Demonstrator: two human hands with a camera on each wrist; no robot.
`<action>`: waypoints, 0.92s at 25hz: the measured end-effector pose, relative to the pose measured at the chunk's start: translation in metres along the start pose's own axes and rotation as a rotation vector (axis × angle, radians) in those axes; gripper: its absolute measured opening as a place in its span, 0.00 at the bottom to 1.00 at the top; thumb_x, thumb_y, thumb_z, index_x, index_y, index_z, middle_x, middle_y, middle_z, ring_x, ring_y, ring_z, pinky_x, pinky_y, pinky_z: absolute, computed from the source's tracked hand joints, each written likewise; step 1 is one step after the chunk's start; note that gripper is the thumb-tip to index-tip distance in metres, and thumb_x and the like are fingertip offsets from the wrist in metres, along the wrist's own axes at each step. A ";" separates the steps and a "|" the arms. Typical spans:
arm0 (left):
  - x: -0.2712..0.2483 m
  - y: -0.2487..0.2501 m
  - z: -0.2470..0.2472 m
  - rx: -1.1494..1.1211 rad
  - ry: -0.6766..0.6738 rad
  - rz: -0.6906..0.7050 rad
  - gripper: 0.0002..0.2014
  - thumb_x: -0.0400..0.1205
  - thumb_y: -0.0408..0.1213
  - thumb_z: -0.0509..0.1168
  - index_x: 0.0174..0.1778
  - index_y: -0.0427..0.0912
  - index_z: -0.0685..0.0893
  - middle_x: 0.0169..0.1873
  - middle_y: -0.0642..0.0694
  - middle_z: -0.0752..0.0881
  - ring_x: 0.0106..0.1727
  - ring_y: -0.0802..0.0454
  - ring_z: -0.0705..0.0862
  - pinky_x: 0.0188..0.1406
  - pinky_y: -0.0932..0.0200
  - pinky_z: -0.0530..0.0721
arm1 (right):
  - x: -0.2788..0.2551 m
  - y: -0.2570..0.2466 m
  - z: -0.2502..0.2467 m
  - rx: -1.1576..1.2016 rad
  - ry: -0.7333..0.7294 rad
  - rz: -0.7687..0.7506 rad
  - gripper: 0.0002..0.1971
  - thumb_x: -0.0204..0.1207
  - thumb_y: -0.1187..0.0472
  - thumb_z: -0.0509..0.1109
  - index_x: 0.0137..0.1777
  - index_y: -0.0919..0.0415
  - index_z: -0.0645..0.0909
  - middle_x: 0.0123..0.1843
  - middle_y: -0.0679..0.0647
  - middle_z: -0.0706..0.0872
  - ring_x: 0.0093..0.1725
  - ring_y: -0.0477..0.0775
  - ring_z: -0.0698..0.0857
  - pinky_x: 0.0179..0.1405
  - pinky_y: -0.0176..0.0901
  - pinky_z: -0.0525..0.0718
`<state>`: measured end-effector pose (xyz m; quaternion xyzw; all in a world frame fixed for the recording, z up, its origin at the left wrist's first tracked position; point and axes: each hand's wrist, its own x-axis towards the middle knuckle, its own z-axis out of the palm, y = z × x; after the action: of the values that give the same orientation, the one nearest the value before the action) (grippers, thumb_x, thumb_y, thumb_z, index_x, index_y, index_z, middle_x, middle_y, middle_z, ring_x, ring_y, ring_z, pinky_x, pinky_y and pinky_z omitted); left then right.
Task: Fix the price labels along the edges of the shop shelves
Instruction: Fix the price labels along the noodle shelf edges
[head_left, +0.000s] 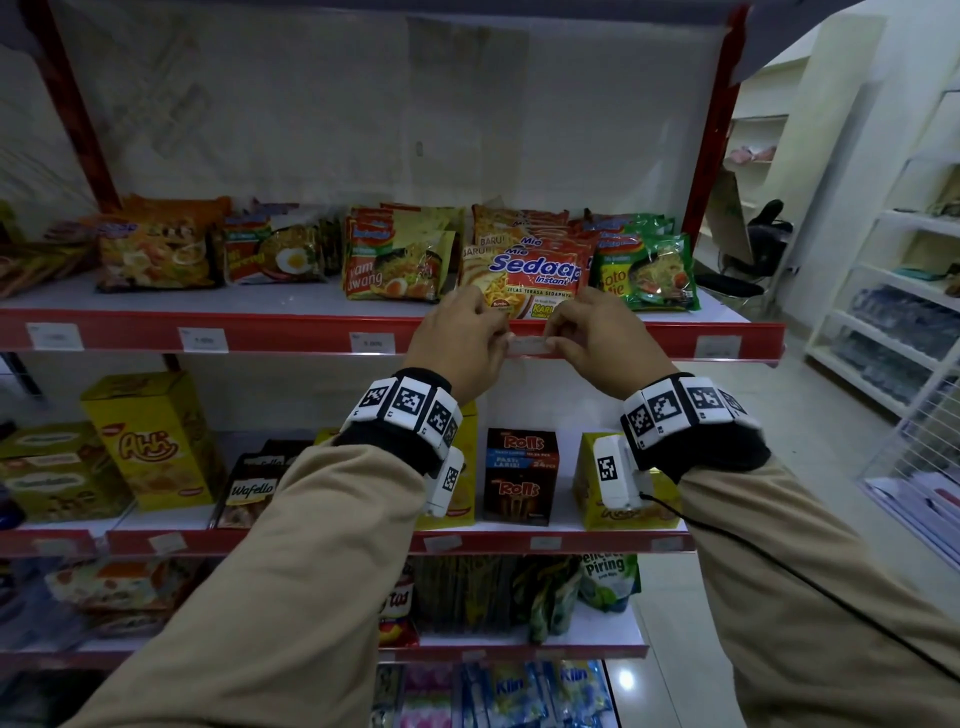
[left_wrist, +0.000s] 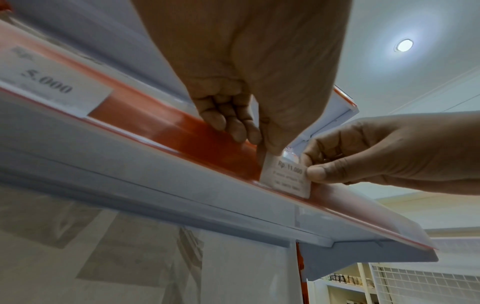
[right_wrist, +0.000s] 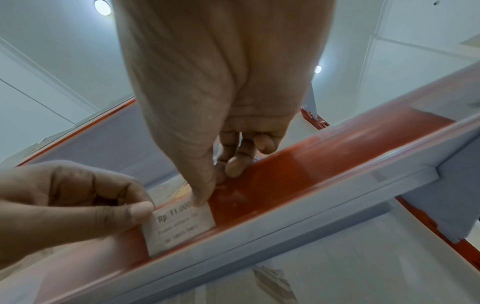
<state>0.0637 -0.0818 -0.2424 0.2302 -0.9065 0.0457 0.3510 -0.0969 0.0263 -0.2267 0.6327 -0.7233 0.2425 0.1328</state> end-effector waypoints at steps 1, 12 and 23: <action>0.001 0.000 0.000 0.024 -0.011 0.007 0.11 0.82 0.43 0.63 0.49 0.39 0.84 0.42 0.47 0.71 0.47 0.50 0.70 0.41 0.57 0.66 | 0.000 0.000 0.000 -0.015 -0.010 0.002 0.05 0.75 0.58 0.72 0.50 0.56 0.85 0.47 0.50 0.74 0.55 0.58 0.76 0.55 0.51 0.76; -0.001 -0.002 -0.003 0.006 -0.002 0.038 0.10 0.83 0.41 0.64 0.51 0.38 0.85 0.47 0.41 0.80 0.51 0.43 0.75 0.41 0.56 0.69 | -0.001 -0.001 0.002 0.031 0.025 0.038 0.05 0.73 0.60 0.74 0.48 0.56 0.84 0.47 0.54 0.79 0.52 0.57 0.78 0.53 0.52 0.78; -0.001 -0.006 0.000 0.043 0.072 0.080 0.07 0.80 0.38 0.66 0.49 0.39 0.80 0.47 0.41 0.80 0.49 0.42 0.76 0.39 0.55 0.72 | -0.011 -0.001 0.020 0.043 0.259 0.107 0.10 0.70 0.61 0.76 0.49 0.59 0.81 0.52 0.57 0.79 0.56 0.58 0.73 0.51 0.45 0.72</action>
<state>0.0673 -0.0869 -0.2442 0.1995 -0.9005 0.0873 0.3764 -0.0921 0.0252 -0.2490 0.5593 -0.7276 0.3444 0.1980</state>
